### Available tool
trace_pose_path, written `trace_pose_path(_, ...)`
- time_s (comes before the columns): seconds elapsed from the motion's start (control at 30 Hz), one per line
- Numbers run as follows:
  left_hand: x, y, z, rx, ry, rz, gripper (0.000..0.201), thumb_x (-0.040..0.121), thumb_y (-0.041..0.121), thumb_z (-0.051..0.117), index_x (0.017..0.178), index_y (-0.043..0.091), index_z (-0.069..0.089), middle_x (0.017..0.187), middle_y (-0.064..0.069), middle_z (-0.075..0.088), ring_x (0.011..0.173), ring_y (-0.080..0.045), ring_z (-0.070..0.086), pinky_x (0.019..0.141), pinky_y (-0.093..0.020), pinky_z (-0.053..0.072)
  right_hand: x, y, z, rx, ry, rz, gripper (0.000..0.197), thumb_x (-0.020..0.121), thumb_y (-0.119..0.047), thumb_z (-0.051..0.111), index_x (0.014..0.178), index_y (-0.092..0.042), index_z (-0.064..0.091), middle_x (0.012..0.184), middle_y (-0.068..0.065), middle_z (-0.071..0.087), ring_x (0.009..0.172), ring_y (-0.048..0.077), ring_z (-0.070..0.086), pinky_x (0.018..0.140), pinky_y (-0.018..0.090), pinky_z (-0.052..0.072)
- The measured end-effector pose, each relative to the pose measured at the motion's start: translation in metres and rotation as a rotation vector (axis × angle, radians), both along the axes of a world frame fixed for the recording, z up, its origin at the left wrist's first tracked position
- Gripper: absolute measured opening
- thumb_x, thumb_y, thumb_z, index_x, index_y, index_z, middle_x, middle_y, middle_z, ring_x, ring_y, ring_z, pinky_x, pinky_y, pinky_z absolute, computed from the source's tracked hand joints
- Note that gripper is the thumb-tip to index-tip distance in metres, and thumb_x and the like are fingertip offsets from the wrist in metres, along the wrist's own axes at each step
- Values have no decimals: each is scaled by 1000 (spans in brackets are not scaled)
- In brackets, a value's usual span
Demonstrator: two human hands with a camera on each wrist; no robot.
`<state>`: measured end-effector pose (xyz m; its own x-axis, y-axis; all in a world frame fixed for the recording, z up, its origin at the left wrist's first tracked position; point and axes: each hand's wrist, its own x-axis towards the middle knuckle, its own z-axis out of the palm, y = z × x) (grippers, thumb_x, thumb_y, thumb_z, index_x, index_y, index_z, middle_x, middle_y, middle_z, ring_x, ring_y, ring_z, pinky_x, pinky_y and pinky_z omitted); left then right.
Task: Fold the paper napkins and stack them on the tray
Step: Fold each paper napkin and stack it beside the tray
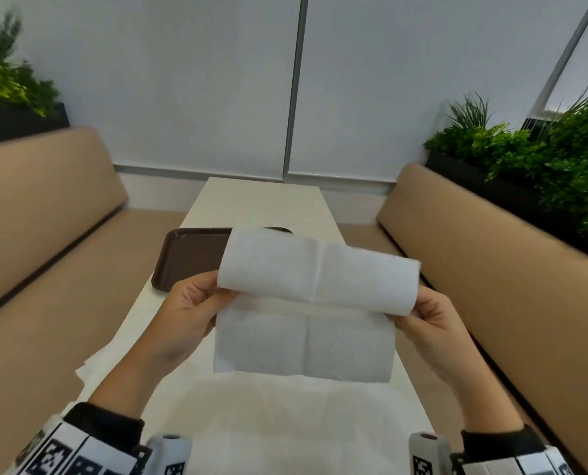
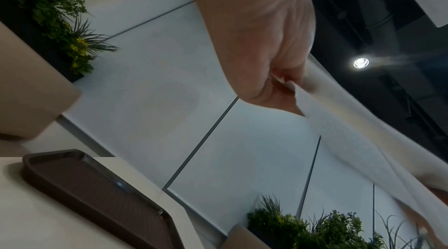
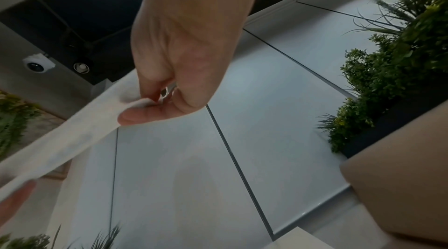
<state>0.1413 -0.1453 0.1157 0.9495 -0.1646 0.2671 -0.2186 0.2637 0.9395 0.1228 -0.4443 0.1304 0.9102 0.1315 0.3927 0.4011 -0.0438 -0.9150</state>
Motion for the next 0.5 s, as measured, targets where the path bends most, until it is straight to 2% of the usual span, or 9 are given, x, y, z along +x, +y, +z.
trace_pose_path(0.07,-2,0,1,22,-8,-17,53,47,62,83,86,27,77,91,0,75,80,-14,71,63,-19,55,0,-2,-1,-50,-15,25,28,82,15,58,79,-8,75,86,5,74,81,16,69,71,22,53)
trace_pose_path(0.13,-2,2,2,46,8,-13,26,62,44,79,73,21,74,86,-7,70,70,-17,65,54,-17,48,1,-4,0,-107,-16,37,40,79,21,44,66,-6,70,80,-2,70,72,11,64,65,15,47)
trace_pose_path(0.17,-2,3,3,51,23,-11,14,68,31,70,69,18,71,86,-11,68,70,-20,59,54,-20,45,1,-5,0,-141,-21,35,47,79,26,38,64,-7,69,80,-4,69,71,10,63,64,14,46)
trace_pose_path(0.23,1,6,0,68,32,-11,20,67,28,55,69,13,69,93,-18,65,74,-30,53,61,-32,38,2,-8,-2,-227,-60,29,59,79,30,35,65,-14,71,85,-4,70,78,16,64,69,18,48)
trace_pose_path(0.3,1,5,4,75,29,-9,29,64,40,62,70,13,69,92,-17,65,76,-30,54,63,-35,39,4,-9,-4,-295,-86,26,57,81,26,39,66,-18,72,87,-7,70,82,14,65,74,18,48)
trace_pose_path(0.37,3,4,5,141,-1,29,36,52,47,82,68,17,69,88,-9,68,75,-22,62,61,-29,50,5,-10,-4,-326,-85,18,58,83,28,40,66,-17,73,85,-10,69,81,9,64,74,14,46)
trace_pose_path(0.4,4,3,6,186,-22,45,35,52,46,86,68,19,70,89,-7,70,76,-19,65,63,-27,54,6,-11,-4,-331,-86,14,58,83,28,40,66,-17,73,85,-11,69,81,7,64,74,12,46)
trace_pose_path(0.47,6,0,7,236,-52,42,10,67,25,82,67,20,73,88,-6,73,81,-20,66,71,-27,56,8,-13,-6,-346,-84,14,56,86,22,42,67,-19,74,87,-12,69,84,7,64,76,12,45)
trace_pose_path(0.5,8,0,7,272,-68,61,11,72,12,76,67,22,75,86,-4,74,83,-20,66,75,-27,55,8,-15,-8,-350,-75,19,55,86,20,42,68,-21,75,90,-11,69,87,9,65,78,13,46)
